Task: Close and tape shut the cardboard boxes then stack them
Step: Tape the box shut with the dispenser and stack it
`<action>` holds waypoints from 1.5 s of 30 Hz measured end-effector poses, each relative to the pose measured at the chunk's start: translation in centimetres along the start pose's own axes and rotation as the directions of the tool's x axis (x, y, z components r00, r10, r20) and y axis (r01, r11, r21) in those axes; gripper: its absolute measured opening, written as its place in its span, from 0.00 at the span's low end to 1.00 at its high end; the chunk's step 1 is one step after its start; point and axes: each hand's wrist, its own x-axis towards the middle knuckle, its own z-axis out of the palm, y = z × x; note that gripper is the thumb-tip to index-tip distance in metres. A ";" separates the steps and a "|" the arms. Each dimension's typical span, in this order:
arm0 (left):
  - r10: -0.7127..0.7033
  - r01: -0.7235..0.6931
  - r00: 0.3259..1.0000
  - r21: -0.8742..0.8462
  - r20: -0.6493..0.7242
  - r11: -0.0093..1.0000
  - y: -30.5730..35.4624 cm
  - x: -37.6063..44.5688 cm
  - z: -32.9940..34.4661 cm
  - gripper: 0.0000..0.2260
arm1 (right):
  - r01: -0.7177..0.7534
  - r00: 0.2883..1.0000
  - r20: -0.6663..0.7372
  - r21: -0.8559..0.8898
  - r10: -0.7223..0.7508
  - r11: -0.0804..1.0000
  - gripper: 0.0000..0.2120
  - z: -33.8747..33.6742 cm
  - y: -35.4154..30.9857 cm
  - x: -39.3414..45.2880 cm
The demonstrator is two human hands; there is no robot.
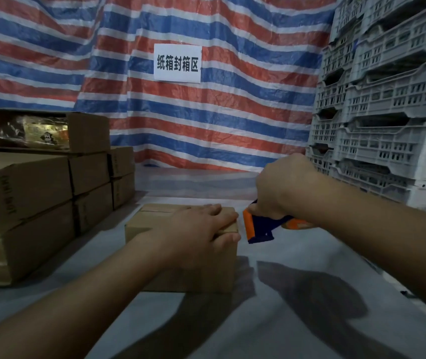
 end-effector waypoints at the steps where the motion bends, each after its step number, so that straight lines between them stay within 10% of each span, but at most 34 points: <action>1: 0.003 -0.003 1.000 0.001 -0.005 1.000 0.1 0.0 -0.1 0.25 | 0.004 1.000 -0.014 -0.063 -0.005 0.998 0.20 -0.1 -0.5 -0.3; 5: 0.007 -0.007 1.000 0.003 -0.025 1.000 0.0 -0.4 -0.2 0.25 | 0.074 0.997 0.058 -0.278 -0.061 0.958 0.14 3.4 -1.7 -1.5; 11: 0.018 -0.018 0.998 0.014 -0.063 1.000 0.0 -0.6 0.3 0.25 | -0.163 0.986 -0.003 0.248 0.169 0.955 0.28 11.5 -0.9 -5.6; 19: 0.008 -0.011 0.993 -0.023 -0.120 1.000 0.0 -0.7 0.8 0.26 | -0.141 0.990 0.051 0.353 0.131 0.925 0.29 10.7 -1.2 -7.5; 21: -0.002 -0.004 0.993 -0.045 -0.122 0.999 0.0 -0.7 1.0 0.28 | -0.086 0.985 -0.060 0.642 0.162 0.762 0.35 8.2 -1.4 -6.7; 23: -0.026 0.013 0.991 -0.095 -0.134 0.995 0.0 -0.6 1.0 0.30 | 0.091 0.971 -0.159 0.937 0.180 0.338 0.43 5.3 -2.4 -5.7; 26: -0.017 -0.009 0.987 -0.164 -0.159 0.986 0.2 -0.5 0.7 0.26 | 0.157 0.985 -0.149 0.984 0.090 -0.087 0.38 2.6 -5.7 -4.1; 31: 0.003 -0.071 0.981 -0.349 -0.192 0.934 -0.5 -1.0 -0.1 0.22 | 0.032 0.987 0.039 0.906 0.157 -0.423 0.27 3.7 -10.1 -3.3; 38: -0.272 0.047 0.925 -0.632 -0.264 0.774 -6.7 -6.7 0.9 0.40 | -0.135 0.981 0.189 0.826 0.042 -0.548 0.32 5.7 -11.5 -4.5; 45: -0.451 0.045 0.879 -0.914 -0.156 0.403 -8.9 -8.1 5.3 0.19 | -0.029 0.999 0.032 0.922 0.001 -0.387 0.39 8.0 -12.2 -4.6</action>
